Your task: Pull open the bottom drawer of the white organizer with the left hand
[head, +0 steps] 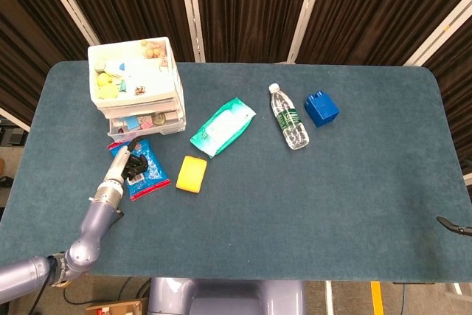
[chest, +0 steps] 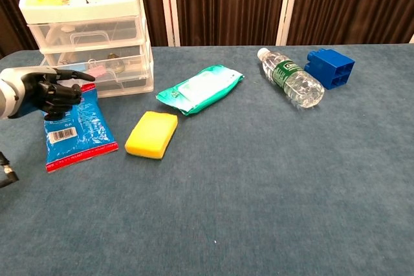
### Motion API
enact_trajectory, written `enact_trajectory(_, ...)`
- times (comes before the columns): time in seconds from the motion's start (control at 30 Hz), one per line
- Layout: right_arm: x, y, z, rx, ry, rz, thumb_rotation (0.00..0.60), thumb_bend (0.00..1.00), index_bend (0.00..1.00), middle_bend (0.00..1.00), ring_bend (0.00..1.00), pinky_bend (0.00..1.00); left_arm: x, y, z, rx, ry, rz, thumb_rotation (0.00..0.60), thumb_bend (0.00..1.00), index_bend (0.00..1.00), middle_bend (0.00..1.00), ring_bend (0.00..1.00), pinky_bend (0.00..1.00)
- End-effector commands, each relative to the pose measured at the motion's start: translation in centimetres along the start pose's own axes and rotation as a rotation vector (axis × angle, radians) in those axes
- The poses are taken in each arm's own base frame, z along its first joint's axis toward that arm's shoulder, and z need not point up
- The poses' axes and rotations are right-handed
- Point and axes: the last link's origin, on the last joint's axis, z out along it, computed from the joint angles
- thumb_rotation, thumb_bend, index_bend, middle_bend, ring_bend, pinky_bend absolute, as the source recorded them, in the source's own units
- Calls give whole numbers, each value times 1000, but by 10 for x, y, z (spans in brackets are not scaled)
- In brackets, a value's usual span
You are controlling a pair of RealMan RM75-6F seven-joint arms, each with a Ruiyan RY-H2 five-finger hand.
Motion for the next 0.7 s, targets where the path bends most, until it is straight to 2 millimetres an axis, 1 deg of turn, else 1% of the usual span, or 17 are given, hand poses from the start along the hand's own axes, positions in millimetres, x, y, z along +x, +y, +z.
enact_trajectory(0.03,0,0,0,-1,0,-1,600,139,0,0,0,0,10,4,-7,-62,44,134,600,799,183,972,905,884)
enact_trajectory(0.2,-1,0,0,-2,0,-2,600,139,0,0,0,0,18,17,-11,-135,108,203,600,814,250,978,913,890)
enact_trajectory(0.37,-1,0,0,-3,-1,-3,600,139,0,0,0,0,26,29,-8,-163,170,248,600,823,258,979,918,894)
enact_trajectory(0.4,-1,0,0,-2,-2,-3,600,139,0,0,0,0,28,31,-6,-159,182,263,600,823,257,979,918,895)
enact_trajectory(0.47,-1,0,0,-3,-3,-1,600,139,0,0,0,0,31,32,-1,-97,180,319,600,824,259,979,919,897)
enact_trajectory(0.57,-1,0,0,-3,-4,-1,600,139,0,0,0,0,31,37,2,-32,172,354,600,824,262,982,922,902)
enact_trajectory(0.7,-1,0,0,-5,-6,0,600,139,0,0,0,0,29,42,7,7,197,400,600,825,259,984,923,902)
